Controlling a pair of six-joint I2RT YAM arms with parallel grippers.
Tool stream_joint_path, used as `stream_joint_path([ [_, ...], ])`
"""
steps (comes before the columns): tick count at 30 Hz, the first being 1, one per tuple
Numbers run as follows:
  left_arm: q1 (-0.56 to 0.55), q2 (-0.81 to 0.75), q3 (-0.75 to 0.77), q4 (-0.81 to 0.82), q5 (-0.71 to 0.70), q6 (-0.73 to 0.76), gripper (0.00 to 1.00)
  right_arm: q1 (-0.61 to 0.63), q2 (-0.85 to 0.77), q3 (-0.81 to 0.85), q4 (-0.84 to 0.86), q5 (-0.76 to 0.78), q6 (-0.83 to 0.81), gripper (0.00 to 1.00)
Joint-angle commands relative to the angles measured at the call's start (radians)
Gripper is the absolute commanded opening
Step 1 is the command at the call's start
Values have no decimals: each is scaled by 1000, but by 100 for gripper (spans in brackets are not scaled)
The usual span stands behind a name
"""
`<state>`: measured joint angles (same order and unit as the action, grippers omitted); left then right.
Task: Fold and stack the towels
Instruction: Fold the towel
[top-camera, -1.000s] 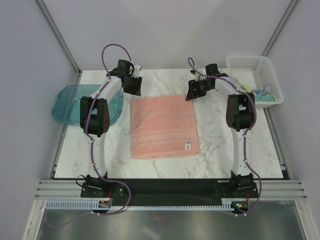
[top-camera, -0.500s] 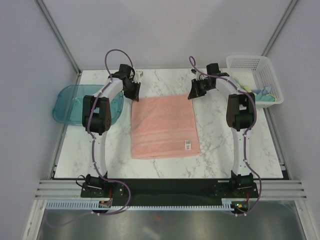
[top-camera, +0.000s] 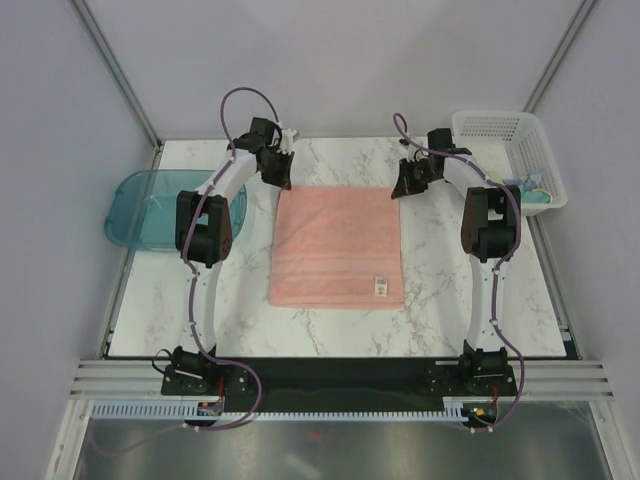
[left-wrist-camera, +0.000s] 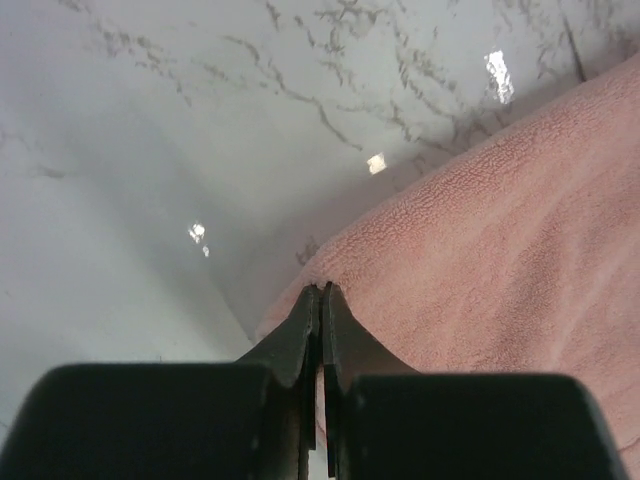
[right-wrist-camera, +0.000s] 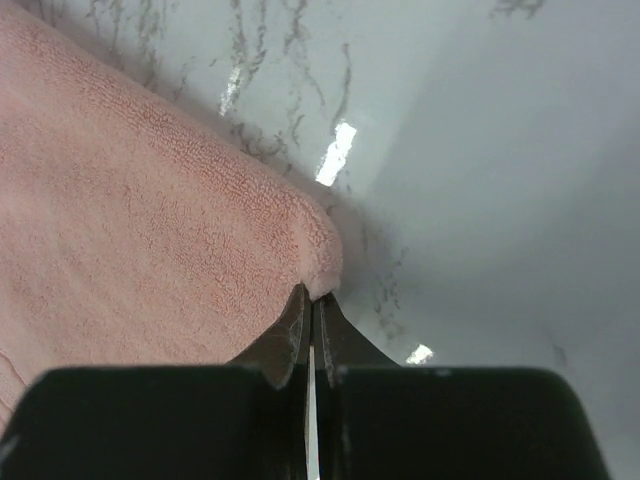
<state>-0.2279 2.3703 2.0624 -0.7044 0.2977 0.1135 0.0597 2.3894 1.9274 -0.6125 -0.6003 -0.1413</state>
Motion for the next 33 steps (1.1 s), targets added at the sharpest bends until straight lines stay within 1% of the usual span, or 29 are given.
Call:
stream_joint_path([
  [1,-27,35,102,20,0,-64,2,-35,-79,-18,40,79,11,0],
  [6,-31,33,137,62,-61,-75,2,-52,-93,-33,51,59,22,0],
  [7,-31,30,136,72,-84,-74,2,-51,-96,-36,56,59,22,3],
  [9,-30,24,139,72,-97,-68,2,-52,-96,-33,66,60,22,12],
  [10,-28,21,131,71,-109,-58,8,-51,-92,-25,69,59,25,20],
  [12,-30,12,124,72,-126,-51,26,-50,-82,-15,69,44,26,27],
  [14,-28,17,128,71,-141,-34,35,-50,-72,4,69,33,34,31],
  [15,-28,32,133,72,-146,-31,50,-49,-68,8,69,31,35,33],
  [16,-28,40,146,71,-155,-26,57,-52,-64,16,69,36,37,38],
  [18,-28,64,157,71,-163,-28,63,-50,-59,25,74,49,42,41],
  [23,-28,99,194,72,-140,-8,64,-49,-42,47,83,48,31,44],
  [29,-27,132,220,72,-141,31,64,-50,-15,77,83,-32,8,46],
  [33,-25,142,234,65,-114,46,60,-49,8,87,82,-47,2,46],
])
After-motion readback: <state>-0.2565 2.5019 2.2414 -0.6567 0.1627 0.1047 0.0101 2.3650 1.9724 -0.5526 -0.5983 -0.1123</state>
